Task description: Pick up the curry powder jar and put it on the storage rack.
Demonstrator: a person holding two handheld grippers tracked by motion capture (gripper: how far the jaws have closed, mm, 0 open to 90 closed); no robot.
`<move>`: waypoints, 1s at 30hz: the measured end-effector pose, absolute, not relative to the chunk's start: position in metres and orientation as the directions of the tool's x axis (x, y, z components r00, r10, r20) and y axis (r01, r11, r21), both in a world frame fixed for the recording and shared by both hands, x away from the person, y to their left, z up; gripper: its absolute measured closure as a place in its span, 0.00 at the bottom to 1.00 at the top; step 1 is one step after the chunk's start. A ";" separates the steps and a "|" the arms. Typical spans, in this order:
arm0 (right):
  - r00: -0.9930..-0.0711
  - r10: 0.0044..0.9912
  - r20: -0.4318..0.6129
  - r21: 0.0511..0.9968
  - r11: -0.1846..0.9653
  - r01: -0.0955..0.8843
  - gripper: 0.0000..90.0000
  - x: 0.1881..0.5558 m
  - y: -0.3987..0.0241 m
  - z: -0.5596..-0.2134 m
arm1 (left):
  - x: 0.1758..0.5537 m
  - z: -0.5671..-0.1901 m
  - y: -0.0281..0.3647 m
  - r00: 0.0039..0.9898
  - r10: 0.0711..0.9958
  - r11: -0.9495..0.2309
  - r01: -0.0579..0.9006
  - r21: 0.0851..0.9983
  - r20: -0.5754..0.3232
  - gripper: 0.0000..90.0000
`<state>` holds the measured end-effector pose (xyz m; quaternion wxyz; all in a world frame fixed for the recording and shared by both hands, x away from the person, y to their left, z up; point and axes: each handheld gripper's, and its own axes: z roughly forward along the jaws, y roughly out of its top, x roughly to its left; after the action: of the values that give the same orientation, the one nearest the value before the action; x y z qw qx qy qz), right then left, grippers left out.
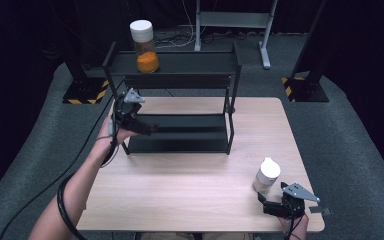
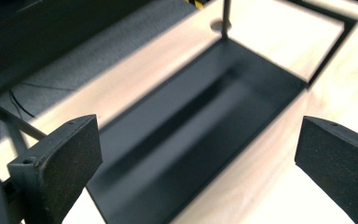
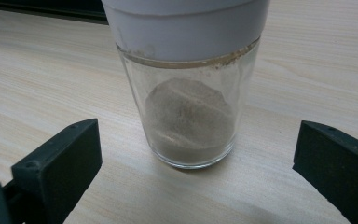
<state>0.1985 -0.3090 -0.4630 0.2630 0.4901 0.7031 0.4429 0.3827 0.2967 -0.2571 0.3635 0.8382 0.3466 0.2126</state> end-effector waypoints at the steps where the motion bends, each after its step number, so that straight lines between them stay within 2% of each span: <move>1: -0.381 0.922 0.065 0.881 0.126 0.457 0.00 0.198 -0.309 -0.463 | 0.380 -0.263 0.296 0.673 0.732 -0.502 0.429 0.751 0.105 0.00; 9: -0.382 0.922 0.064 0.880 0.128 0.457 0.00 0.199 -0.309 -0.463 | 0.365 -0.328 0.300 0.692 0.721 -0.508 0.509 0.695 0.020 0.00; 13: -0.380 0.922 0.066 0.880 0.126 0.458 0.00 0.199 -0.309 -0.463 | 0.360 -0.364 0.304 0.671 0.740 -0.479 0.571 0.667 -0.044 0.00; 20: -0.380 0.923 0.064 0.879 0.128 0.459 0.00 0.199 -0.309 -0.463 | 0.349 -0.410 0.304 0.640 0.763 -0.455 0.632 0.628 -0.090 0.00; 26: -0.379 0.923 0.063 0.879 0.128 0.459 0.00 0.199 -0.308 -0.463 | 0.320 -0.430 0.295 0.605 0.796 -0.444 0.595 0.669 -0.010 0.00; 30: -0.376 0.924 0.062 0.880 0.127 0.458 0.00 0.198 -0.308 -0.463 | 0.307 -0.440 0.297 0.583 0.812 -0.408 0.572 0.711 -0.004 0.00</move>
<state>0.1984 -0.3080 -0.4627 0.2643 0.4918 0.7027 0.4410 0.3072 0.2966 -0.4402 0.3437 0.8206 0.4219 0.1746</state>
